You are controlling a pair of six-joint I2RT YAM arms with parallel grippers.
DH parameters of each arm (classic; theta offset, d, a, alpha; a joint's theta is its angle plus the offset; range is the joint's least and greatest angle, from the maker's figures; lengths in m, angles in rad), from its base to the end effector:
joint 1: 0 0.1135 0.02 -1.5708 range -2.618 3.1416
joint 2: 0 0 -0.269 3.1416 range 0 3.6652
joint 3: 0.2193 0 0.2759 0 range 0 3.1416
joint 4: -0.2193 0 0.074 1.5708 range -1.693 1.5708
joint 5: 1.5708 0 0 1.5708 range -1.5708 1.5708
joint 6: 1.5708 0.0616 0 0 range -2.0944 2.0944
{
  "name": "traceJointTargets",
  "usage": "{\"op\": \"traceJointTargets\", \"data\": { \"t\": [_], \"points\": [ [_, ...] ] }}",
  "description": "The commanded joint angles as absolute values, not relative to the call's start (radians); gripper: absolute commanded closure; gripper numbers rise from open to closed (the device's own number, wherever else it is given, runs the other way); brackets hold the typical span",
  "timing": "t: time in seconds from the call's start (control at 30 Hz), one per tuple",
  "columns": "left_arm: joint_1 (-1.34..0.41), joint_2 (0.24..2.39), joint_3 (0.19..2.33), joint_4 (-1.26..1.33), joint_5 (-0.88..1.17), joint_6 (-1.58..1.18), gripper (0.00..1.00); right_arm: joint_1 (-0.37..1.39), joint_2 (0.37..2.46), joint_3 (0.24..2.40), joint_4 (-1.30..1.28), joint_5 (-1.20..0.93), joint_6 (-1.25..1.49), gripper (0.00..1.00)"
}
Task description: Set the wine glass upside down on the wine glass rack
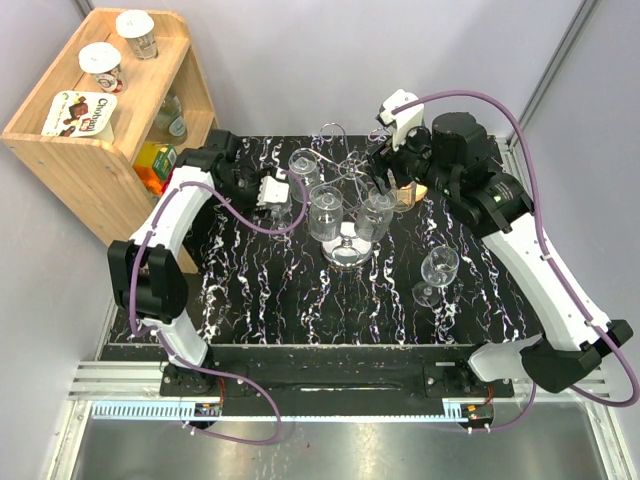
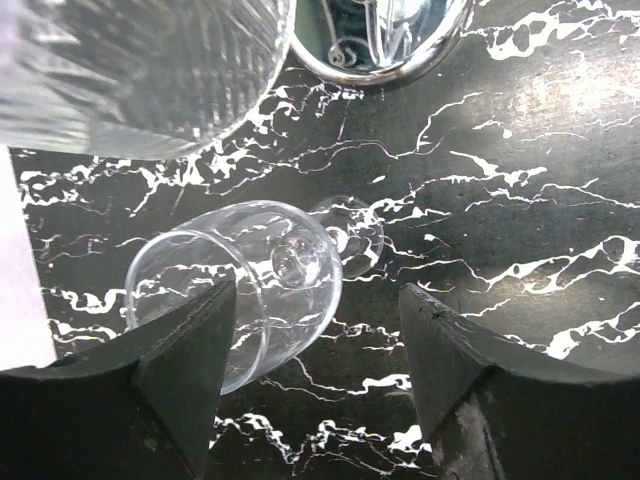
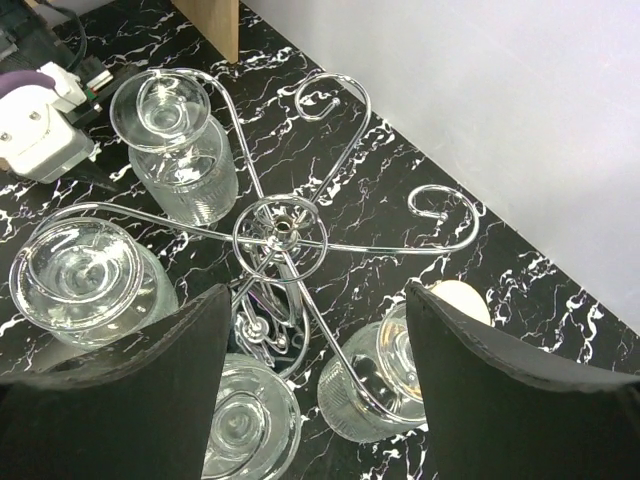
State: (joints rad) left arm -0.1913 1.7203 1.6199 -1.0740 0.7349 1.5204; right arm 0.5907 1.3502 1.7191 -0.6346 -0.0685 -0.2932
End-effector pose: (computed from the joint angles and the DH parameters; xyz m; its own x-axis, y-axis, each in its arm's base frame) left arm 0.3654 -0.1128 0.3018 0.3491 0.6871 -0.6372 0.9244 -0.1410 0.3545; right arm 0.2646 0.1825 0.4935 -0.0323 -0.3688 -0.9289 -0.6475 0.7158 -0.2617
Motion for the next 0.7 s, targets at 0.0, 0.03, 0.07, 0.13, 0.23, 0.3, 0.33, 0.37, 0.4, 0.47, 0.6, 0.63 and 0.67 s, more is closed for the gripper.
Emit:
{"op": "traceJointTargets", "data": {
  "t": [0.0,0.03,0.07,0.13,0.23,0.3,0.33,0.37,0.4,0.47,0.6,0.63,0.67],
  "points": [
    [-0.192,1.723,1.602,-1.051,0.738,1.549,0.33,0.572,1.302,1.709,-0.624,-0.049,-0.307,0.23],
    [-0.192,1.721,1.595,-1.049,0.733,1.549,0.35,0.571,1.299,1.706,-0.624,-0.051,-0.31,0.23],
    [-0.192,1.721,1.589,-1.046,0.727,1.549,0.38,0.569,1.298,1.703,-0.624,-0.051,-0.308,0.23],
    [-0.192,1.72,1.58,-1.048,0.71,1.548,0.44,0.569,1.296,1.698,-0.623,-0.051,-0.308,0.23],
    [-0.192,1.71,1.557,-1.049,0.678,1.546,0.53,0.566,1.29,1.695,-0.623,-0.051,-0.31,0.23],
    [-0.192,1.709,1.551,-1.052,0.649,1.54,0.58,0.565,1.29,1.694,-0.623,-0.051,-0.308,0.23],
    [-0.192,1.707,1.543,-1.058,0.637,1.534,0.6,0.565,1.29,1.694,-0.621,-0.054,-0.308,0.22],
    [-0.19,1.707,1.542,-1.065,0.62,1.531,0.64,0.563,1.289,1.694,-0.621,-0.055,-0.307,0.22],
    [-0.192,1.707,1.54,-1.071,0.606,1.523,0.67,0.561,1.289,1.692,-0.621,-0.055,-0.307,0.22],
    [-0.189,1.703,1.532,-1.084,0.577,1.506,0.77,0.561,1.287,1.689,-0.621,-0.058,-0.305,0.22],
    [-0.186,1.669,1.497,-1.097,0.531,1.462,0.91,0.56,1.289,1.687,-0.623,-0.063,-0.304,0.22],
    [-0.18,1.651,1.485,-1.097,0.531,1.444,0.92,0.56,1.287,1.692,-0.626,-0.066,-0.304,0.22],
    [-0.172,1.634,1.479,-1.092,0.534,1.422,0.96,0.56,1.287,1.693,-0.629,-0.071,-0.304,0.22]
  ]
}}
